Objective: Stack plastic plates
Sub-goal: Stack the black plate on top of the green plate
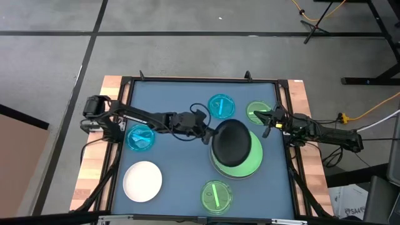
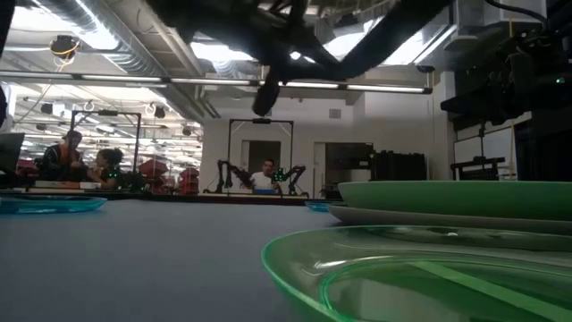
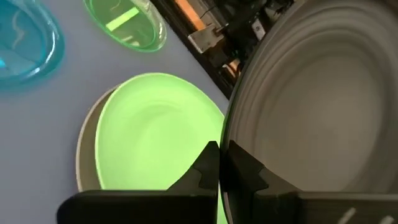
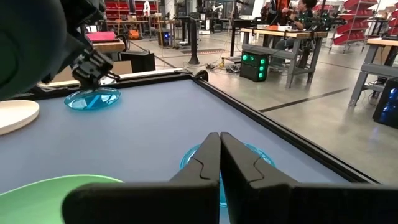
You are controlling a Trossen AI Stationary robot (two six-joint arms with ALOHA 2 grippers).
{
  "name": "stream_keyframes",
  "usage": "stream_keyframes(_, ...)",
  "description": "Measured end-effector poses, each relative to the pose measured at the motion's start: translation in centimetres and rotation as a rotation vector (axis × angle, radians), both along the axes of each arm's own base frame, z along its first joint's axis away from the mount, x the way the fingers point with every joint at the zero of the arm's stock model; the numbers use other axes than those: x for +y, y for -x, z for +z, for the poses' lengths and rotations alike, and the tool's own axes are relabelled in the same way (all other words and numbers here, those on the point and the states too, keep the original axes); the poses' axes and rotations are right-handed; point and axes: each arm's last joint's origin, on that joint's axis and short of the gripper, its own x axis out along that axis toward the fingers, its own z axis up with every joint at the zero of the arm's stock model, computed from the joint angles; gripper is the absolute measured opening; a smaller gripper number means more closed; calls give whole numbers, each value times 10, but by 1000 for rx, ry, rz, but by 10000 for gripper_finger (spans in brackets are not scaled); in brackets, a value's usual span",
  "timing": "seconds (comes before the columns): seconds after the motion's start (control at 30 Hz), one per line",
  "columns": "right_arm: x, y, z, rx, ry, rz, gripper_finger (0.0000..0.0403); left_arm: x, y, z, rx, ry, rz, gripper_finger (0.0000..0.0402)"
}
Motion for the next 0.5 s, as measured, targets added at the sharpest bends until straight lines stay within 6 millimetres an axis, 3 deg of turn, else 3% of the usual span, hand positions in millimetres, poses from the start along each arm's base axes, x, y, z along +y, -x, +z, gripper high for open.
stream_keyframes(0.3, 0, 0, 0, 0, 0, 1, 1, -1, -29, -12, 22, 20, -12, 2)
stream_keyframes(0.5, 0, 0, 0, 0, 0, 1, 1, -2, -40, -30, 70, 46, 0, 2)
